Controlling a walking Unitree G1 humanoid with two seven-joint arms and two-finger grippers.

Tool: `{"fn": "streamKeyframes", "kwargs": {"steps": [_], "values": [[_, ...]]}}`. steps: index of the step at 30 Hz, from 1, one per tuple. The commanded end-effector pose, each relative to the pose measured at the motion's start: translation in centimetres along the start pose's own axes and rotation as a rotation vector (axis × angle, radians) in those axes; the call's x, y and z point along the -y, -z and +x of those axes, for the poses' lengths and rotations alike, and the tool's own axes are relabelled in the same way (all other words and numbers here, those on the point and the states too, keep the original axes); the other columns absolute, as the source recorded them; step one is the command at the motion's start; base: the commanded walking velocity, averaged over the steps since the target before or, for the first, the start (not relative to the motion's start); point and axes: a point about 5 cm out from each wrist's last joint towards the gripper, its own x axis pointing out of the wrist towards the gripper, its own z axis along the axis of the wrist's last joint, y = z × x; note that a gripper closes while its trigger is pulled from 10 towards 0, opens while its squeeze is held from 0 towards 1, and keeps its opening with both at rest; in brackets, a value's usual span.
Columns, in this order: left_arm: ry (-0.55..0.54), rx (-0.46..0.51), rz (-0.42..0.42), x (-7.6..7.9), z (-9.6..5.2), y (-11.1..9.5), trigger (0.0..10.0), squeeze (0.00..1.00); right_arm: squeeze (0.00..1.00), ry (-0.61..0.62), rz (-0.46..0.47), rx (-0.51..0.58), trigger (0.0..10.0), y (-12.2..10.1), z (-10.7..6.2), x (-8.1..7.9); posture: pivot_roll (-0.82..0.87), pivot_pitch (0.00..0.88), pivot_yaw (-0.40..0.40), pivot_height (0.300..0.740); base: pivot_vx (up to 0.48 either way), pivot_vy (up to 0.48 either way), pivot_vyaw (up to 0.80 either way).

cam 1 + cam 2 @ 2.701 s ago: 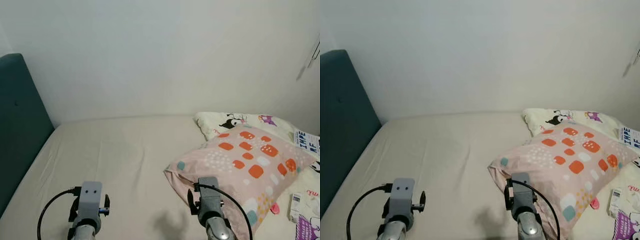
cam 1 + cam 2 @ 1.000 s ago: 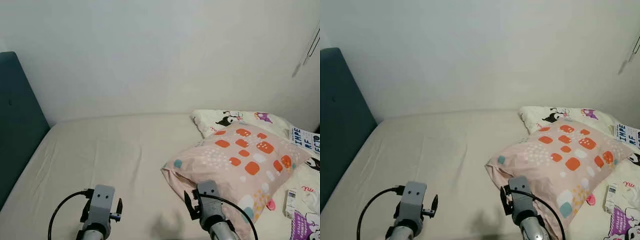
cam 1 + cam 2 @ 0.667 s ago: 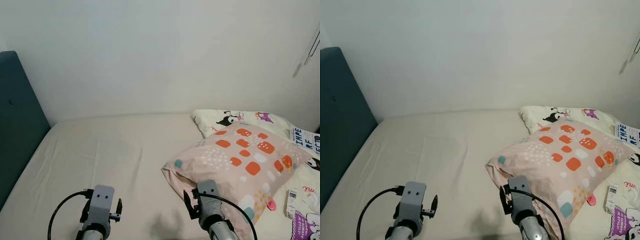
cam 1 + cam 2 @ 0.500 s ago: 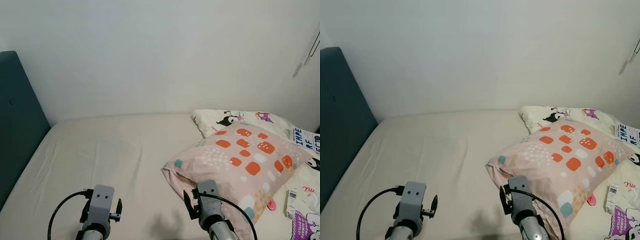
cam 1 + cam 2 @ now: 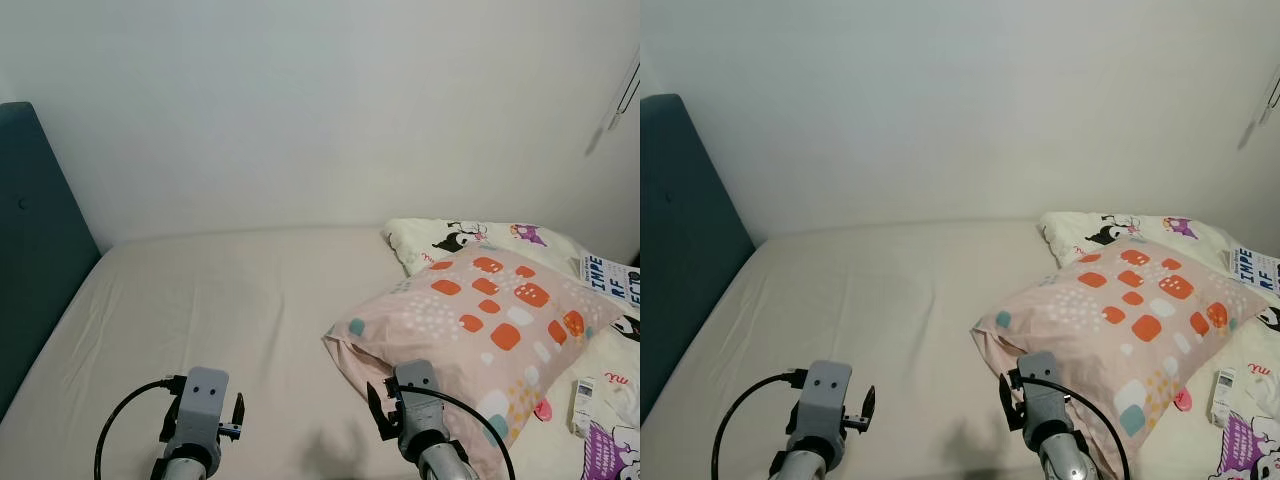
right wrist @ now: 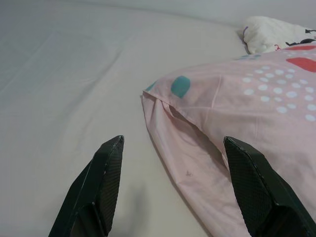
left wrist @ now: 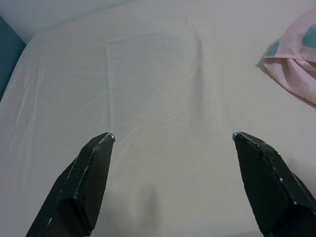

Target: Clean up the room

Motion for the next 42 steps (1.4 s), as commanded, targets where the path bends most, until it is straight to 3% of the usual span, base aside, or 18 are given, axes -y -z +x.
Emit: {"fn": "streamKeyframes", "kwargs": {"steps": [1,42], "values": [[0.009,-0.019,0.009,0.14,-0.29,0.39,10.0,0.0,0.0,0.005,0.015,-0.006,10.0,0.04,-0.06,0.08,-0.01,0.069,-0.034,0.74,0.0,-0.36,0.0],[0.02,-0.022,0.019,0.33,-0.27,0.28,10.0,0.0,0.0,0.012,0.017,-0.031,10.0,0.35,-0.45,0.58,-0.01,0.088,-0.032,0.74,0.0,-0.445,0.0]]}}
